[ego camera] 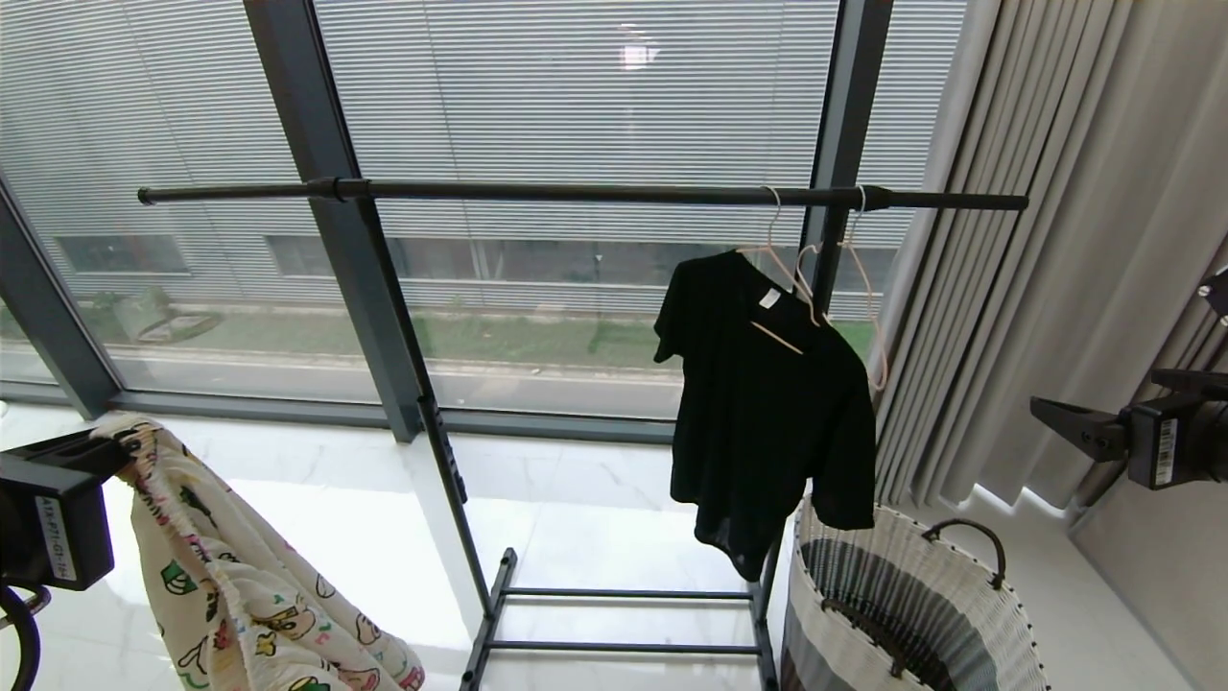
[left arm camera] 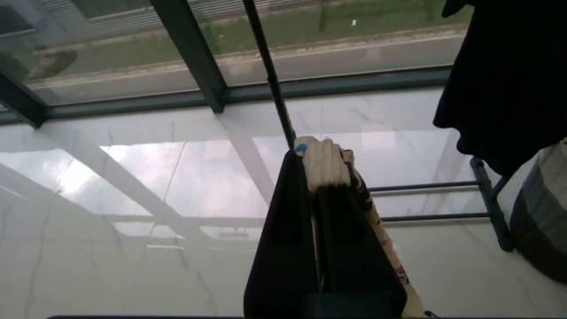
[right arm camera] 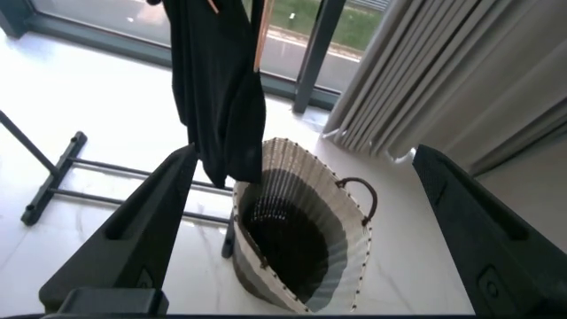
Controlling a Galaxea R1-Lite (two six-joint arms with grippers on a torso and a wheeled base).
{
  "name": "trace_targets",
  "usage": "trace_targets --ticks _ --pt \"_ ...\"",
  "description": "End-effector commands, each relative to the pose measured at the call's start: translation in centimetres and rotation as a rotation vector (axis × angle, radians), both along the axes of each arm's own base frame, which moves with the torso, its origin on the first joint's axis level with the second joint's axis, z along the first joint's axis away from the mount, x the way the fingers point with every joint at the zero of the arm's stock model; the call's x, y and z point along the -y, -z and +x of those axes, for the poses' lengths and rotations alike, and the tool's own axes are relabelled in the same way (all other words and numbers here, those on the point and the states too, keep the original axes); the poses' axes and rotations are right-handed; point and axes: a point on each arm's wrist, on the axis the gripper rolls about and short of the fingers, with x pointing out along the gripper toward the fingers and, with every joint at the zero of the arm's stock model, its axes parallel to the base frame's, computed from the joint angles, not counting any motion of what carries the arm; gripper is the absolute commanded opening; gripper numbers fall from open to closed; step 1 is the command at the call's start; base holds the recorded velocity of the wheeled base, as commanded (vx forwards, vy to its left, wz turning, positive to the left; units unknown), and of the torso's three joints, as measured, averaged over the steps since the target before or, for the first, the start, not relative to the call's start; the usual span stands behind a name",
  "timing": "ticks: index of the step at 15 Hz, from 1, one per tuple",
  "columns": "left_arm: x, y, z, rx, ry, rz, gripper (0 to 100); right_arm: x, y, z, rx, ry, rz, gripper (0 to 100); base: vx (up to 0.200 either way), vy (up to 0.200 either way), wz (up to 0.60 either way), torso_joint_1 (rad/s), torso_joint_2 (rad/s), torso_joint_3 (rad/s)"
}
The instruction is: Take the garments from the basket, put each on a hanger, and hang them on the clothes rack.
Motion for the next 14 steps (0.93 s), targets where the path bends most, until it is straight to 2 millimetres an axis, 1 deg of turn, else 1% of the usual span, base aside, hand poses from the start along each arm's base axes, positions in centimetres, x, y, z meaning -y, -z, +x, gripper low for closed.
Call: trace_targets --ticks 1,4,8,14 --pt "0.0 0.0 0.0 0.001 -0.001 0.000 0 -0.1 0.1 0.3 -0.008 -0.001 -0.002 100 0.200 0.000 0.00 0.007 0.01 -0.007" --pt "0.0 -0.1 0.0 0.002 0.000 0.001 0 -0.1 0.2 0.4 -0.014 -0.002 -0.003 100 0.200 0.000 0.00 0.010 0.00 -0.001" --pt "0.0 -0.2 0.0 0.004 0.000 0.002 0 -0.5 0.3 1.5 -0.033 -0.007 -0.004 100 0.200 0.000 0.00 0.002 0.00 0.004" --pt "0.0 -0.5 0.0 0.020 0.000 -0.001 0 -1.5 1.1 5.0 -0.099 -0.002 0.037 100 0.200 0.000 0.00 0.003 0.00 -0.002"
